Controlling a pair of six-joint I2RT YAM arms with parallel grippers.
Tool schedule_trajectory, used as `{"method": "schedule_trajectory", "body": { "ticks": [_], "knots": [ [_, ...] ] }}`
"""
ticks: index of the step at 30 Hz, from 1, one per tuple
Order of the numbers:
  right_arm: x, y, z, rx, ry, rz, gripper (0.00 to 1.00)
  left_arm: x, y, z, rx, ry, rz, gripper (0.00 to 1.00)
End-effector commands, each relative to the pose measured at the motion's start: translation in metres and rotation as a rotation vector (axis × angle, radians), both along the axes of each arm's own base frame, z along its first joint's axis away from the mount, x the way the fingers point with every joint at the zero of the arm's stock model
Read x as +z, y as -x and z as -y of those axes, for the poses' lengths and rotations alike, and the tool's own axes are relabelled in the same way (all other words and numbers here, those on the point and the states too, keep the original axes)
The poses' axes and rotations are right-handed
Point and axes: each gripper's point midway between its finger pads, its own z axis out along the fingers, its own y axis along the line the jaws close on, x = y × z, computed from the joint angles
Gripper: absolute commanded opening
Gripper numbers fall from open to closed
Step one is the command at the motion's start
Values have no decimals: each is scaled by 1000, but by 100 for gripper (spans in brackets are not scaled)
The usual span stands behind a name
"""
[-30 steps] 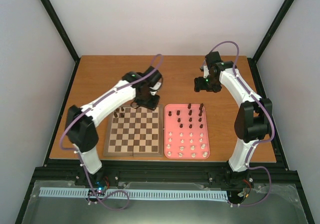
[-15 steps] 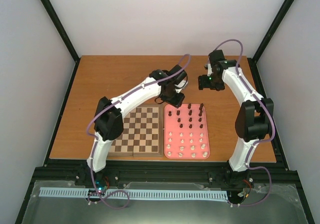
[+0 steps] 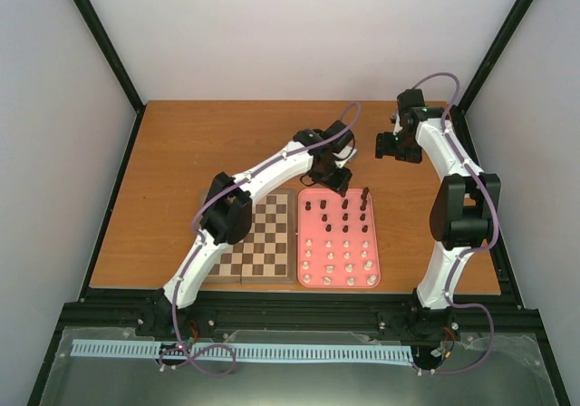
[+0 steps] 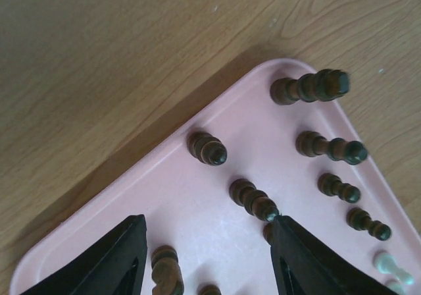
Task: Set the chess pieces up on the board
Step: Pick up the chess piece from the storage box.
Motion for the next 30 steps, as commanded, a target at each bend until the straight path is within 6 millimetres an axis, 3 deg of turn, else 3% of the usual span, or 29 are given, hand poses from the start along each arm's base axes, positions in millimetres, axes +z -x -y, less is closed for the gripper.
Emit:
{"method": "schedule_trajectory", "body": {
  "ticks": [1, 18, 30],
  "knots": [
    [-1, -10, 2, -15, -13, 13, 80, 4, -5, 16, -2, 56, 6, 59],
    [-13, -9, 5, -12, -6, -16, 80, -9, -10, 33, -7, 103, -16, 49],
    [-14, -8, 6, -12, -14, -22, 80, -20, -11, 33, 0, 93, -27, 46]
  ]
}}
